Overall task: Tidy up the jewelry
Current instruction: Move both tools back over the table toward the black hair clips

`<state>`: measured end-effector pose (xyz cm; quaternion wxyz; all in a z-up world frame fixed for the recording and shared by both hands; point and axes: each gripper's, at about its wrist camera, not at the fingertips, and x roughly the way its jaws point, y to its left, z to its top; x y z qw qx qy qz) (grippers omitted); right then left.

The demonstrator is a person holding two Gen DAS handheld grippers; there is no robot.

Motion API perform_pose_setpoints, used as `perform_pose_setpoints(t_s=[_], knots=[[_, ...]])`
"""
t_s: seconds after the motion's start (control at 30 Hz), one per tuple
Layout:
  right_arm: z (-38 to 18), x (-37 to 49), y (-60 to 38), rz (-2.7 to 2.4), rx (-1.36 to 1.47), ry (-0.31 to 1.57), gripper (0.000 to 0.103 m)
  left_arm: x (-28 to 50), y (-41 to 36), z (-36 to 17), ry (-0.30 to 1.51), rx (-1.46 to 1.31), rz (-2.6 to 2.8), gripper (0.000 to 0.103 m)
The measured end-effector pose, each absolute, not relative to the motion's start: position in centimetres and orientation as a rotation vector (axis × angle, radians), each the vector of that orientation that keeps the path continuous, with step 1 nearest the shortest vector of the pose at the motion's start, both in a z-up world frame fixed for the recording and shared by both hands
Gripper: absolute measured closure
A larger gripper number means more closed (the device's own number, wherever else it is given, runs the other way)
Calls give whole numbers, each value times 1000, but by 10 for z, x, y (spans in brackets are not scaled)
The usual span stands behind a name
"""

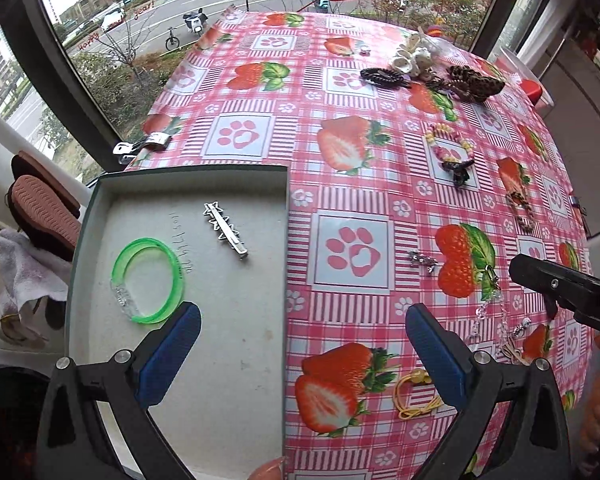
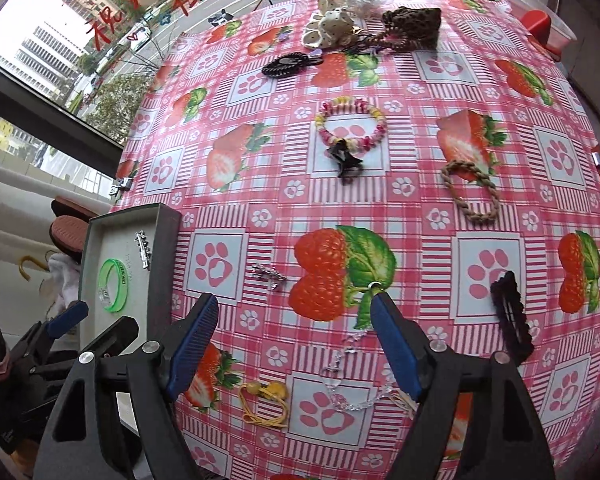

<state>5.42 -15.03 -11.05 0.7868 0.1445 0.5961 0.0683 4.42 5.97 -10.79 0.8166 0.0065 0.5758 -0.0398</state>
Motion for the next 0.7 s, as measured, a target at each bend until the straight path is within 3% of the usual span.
perform_pose_setpoints(t_s=[0.33, 0.7], knots=[[-123, 20, -240, -33, 321, 1308, 22, 71, -8, -116, 1226, 123, -113, 0], [-146, 16, -280, -101, 215, 1361, 22, 125, -49, -133, 1277, -65, -136, 0]])
